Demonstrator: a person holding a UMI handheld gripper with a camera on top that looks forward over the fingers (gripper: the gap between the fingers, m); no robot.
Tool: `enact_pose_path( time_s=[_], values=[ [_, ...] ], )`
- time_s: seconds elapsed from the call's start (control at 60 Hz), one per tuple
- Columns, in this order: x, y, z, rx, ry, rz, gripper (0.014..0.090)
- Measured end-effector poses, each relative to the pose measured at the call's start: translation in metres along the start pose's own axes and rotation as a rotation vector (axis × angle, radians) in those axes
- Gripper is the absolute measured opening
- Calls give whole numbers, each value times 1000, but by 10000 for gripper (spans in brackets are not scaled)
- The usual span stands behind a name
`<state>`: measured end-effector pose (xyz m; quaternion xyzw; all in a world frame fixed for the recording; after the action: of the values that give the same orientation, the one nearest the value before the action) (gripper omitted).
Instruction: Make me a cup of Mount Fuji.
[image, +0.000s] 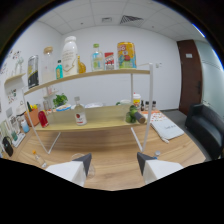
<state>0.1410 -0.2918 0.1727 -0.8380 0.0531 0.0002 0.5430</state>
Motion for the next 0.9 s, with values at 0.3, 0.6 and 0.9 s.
enact_pose_path(
  time_s=[0.3,0.6,0.9],
  values=[
    [-108,46,5,-88,-86,-43,854],
    [-194,-131,-19,153,-146,-5,851],
    [-238,-252,30,277,-147,-27,791]
  ],
)
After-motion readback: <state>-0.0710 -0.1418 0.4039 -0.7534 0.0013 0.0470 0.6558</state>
